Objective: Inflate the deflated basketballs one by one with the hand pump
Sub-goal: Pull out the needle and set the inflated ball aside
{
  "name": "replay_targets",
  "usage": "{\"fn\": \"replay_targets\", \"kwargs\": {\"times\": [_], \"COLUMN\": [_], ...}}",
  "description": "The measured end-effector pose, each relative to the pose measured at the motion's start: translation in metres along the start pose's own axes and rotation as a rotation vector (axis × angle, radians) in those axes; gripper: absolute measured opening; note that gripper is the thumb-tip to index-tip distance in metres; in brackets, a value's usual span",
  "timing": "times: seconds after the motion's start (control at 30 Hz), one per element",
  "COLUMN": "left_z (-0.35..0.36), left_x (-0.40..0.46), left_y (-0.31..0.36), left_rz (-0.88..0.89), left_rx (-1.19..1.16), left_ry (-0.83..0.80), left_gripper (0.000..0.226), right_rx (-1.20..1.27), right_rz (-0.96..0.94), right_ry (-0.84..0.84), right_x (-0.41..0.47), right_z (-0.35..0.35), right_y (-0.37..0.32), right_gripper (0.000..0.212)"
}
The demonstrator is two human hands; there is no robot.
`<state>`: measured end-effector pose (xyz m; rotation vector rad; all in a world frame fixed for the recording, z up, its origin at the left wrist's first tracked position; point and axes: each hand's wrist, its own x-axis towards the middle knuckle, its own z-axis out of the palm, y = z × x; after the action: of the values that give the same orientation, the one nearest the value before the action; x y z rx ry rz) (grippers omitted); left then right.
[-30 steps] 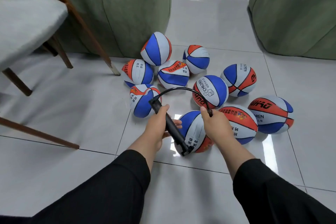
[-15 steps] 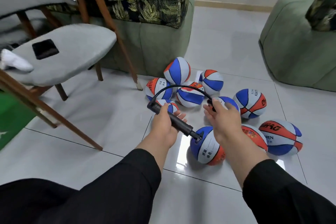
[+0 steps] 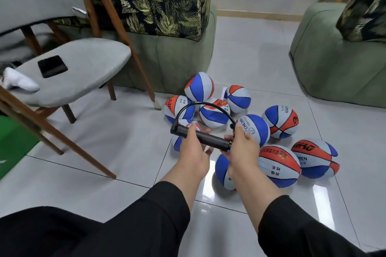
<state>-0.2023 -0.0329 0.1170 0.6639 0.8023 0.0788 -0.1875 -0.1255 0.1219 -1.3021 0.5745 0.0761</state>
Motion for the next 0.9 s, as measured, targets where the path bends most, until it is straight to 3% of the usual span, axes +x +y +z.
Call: {"fn": "replay_targets", "kwargs": {"times": [0.1, 0.17, 0.27, 0.37, 0.5, 0.6, 0.67, 0.77, 0.9], "left_z": [-0.003, -0.004, -0.001, 0.008, 0.009, 0.001, -0.006, -0.023, -0.038], "left_x": [0.002, 0.002, -0.004, -0.004, 0.017, 0.056, 0.087, 0.134, 0.188], "left_y": [-0.003, -0.001, 0.000, 0.001, 0.028, 0.064, 0.087, 0.102, 0.088], "left_rz": [-0.103, -0.221, -0.332, -0.065, 0.327, 0.440, 0.373, 0.136, -0.069], "left_rx": [0.118, 0.227, 0.598, 0.931, 1.250, 1.465, 1.629, 1.569, 1.190], "left_ry": [-0.024, -0.072, -0.130, -0.111, -0.235, -0.144, -0.068, 0.063, 0.226], "left_gripper": [0.040, 0.059, 0.084, 0.069, 0.052, 0.044, 0.037, 0.033, 0.075], "right_rx": [-0.149, -0.309, -0.582, -0.809, -0.928, -0.985, -1.021, -1.024, -1.018], "right_rz": [-0.166, -0.313, -0.519, -0.634, -0.660, -0.616, -0.581, -0.518, -0.492], "right_ry": [0.036, 0.007, -0.053, -0.110, -0.208, -0.274, -0.289, -0.309, -0.366], "right_x": [0.013, 0.023, 0.040, 0.059, 0.086, 0.106, 0.119, 0.139, 0.163], "right_z": [-0.004, -0.003, 0.004, 0.009, 0.016, 0.022, 0.025, 0.030, 0.034], "right_y": [-0.007, -0.019, -0.042, -0.063, -0.063, -0.044, -0.029, -0.011, 0.005], "right_gripper": [0.038, 0.040, 0.041, 0.038, 0.032, 0.031, 0.032, 0.033, 0.034]}}
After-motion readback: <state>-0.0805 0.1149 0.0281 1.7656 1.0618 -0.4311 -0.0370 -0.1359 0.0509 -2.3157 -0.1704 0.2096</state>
